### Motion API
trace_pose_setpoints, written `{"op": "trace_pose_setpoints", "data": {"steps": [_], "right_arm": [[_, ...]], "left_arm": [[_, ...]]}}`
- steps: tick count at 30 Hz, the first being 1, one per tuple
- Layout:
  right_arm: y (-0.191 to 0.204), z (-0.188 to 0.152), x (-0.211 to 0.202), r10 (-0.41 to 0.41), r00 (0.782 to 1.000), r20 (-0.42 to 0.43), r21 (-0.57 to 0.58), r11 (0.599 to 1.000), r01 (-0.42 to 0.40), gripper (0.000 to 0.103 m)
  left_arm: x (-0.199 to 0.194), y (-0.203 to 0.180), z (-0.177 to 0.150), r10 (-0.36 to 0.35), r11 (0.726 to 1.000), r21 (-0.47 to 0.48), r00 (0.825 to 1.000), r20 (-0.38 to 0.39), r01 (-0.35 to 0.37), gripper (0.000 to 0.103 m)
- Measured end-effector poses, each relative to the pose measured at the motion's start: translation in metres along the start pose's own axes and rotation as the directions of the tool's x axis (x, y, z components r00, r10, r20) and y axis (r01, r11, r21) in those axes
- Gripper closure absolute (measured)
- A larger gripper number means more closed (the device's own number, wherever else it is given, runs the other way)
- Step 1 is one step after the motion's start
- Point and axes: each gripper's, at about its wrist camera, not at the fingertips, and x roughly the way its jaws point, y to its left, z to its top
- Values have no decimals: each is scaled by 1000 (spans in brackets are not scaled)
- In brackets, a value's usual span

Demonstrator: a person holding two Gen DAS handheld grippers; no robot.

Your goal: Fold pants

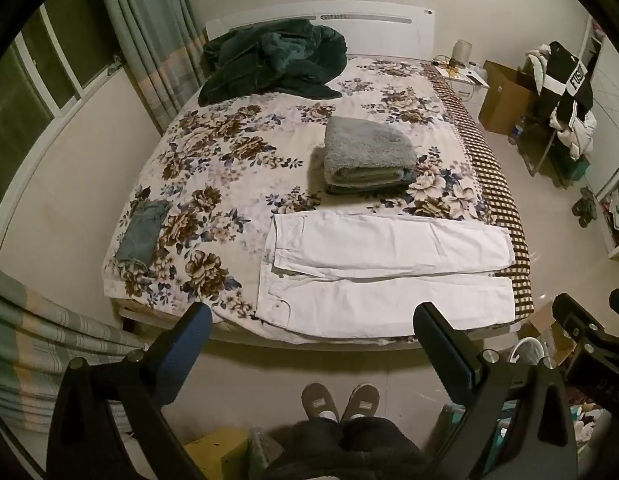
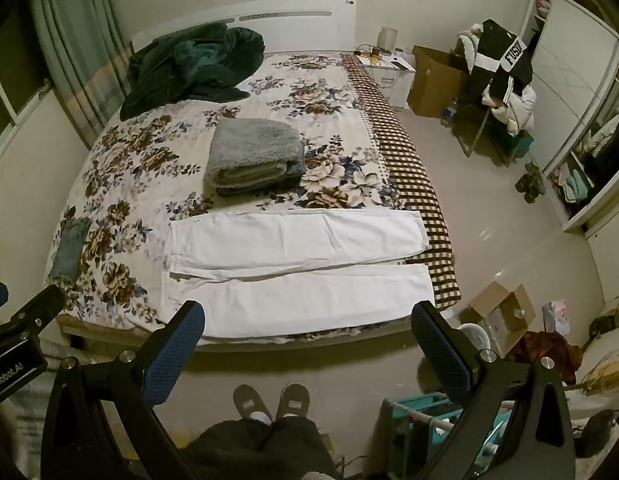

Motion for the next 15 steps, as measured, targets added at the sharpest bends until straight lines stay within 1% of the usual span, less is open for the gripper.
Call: {"op": "trace_pose_setpoints", "data": {"steps": [9,14,15], "right_arm": [[1,0,-1,1,1000,-1,-4,1000,-1,0],[2,0,-1,-1,1000,0,-4,1000,1,0],[2,1,-1,-1,1000,0,-5,1000,1,0]], "left_arm": [[-2,1,9,3,1000,-3,1000,4,-3,0],[-3,1,8,-1,1000,-2,1000,5,1,0],[-8,0,14,0,1000,-2,1000,7,0,0]]}}
